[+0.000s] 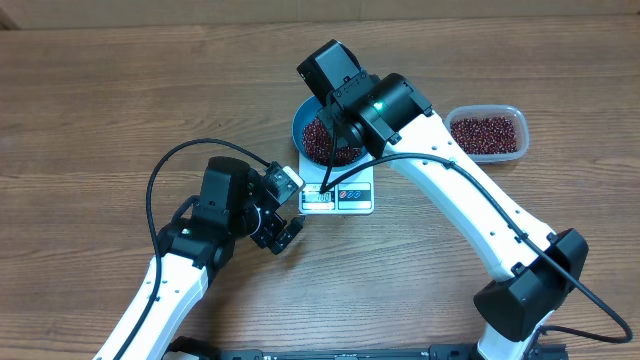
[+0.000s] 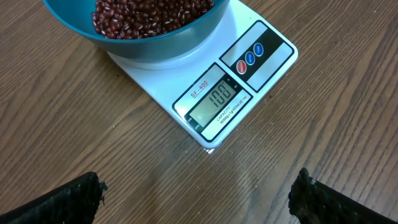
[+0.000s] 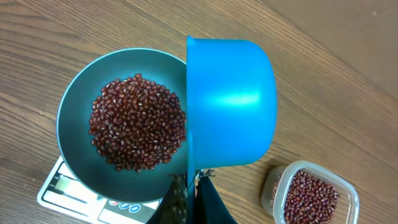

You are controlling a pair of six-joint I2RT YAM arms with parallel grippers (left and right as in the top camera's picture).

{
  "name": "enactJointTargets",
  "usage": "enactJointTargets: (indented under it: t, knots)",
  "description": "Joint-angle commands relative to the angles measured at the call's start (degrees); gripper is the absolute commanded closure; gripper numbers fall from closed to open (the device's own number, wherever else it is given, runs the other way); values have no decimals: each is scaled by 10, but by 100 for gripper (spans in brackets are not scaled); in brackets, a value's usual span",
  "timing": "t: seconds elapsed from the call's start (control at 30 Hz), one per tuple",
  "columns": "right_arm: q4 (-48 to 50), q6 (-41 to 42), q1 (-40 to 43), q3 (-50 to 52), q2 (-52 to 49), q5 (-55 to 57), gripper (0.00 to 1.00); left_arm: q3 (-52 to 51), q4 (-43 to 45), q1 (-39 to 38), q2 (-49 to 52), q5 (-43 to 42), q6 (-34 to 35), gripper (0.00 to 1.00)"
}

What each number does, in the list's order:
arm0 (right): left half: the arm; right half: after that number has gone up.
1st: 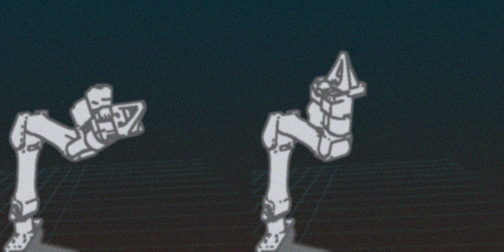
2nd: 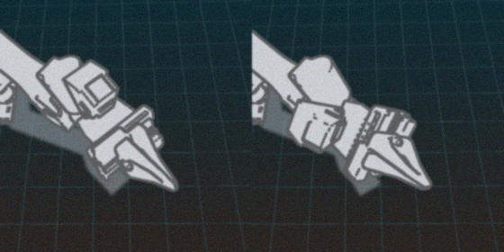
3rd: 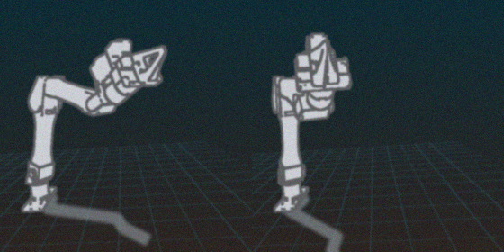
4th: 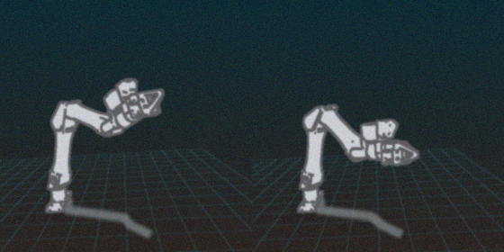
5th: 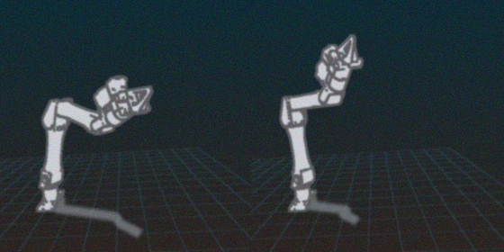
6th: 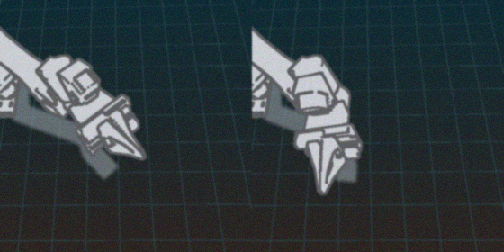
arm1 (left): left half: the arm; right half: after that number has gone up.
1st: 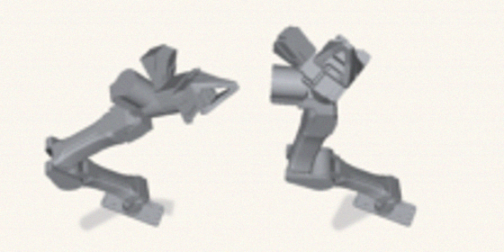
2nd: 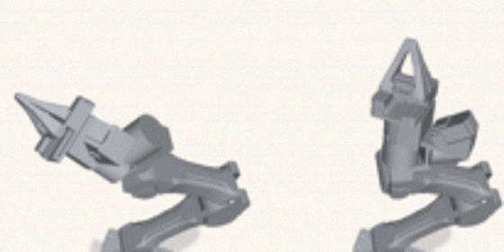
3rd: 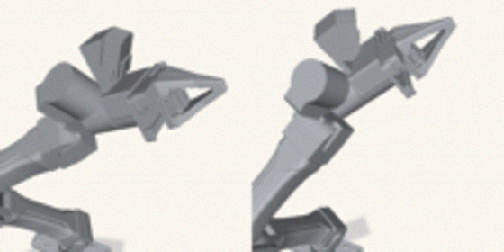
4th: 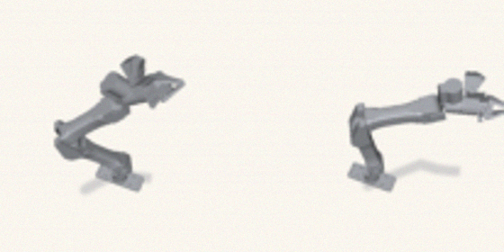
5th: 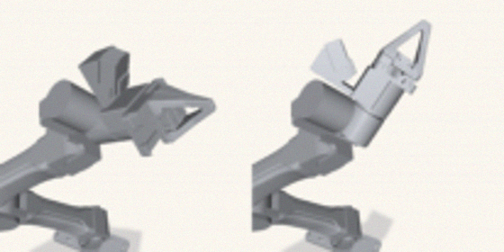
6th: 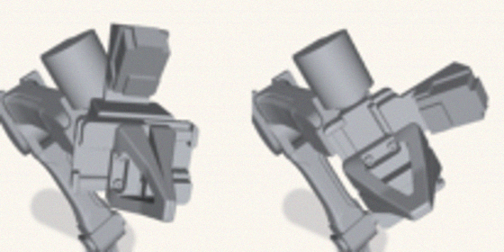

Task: Scoop item into bowl and weigh 150g on scale
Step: 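Carry the scoop over the bowl and pour beans in with the right gripper, then move the scoop back right and dip it into the bean tub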

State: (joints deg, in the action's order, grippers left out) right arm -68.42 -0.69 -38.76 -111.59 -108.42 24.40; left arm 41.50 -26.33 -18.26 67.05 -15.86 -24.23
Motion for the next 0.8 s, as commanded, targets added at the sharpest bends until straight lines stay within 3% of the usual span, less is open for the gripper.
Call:
enactJointTargets:
  t: [0.0, 0.43, 0.6, 0.77]
  knots:
    - [5, -5, -5, -17, 27, -12, 96, -3, 0, 2, 5, -1, -11, 0]
    - [-2, -5, 46, -22, 65, -155, 96, -3, 0, 2, 5, -1, -11, 0]
    - [-19, -4, 144, -22, 124, -227, 96, -3, 0, 2, 5, -1, -11, 1]
    - [-62, -4, 252, -22, 142, -228, 96, -3, 0, 2, 5, -1, -11, 0]
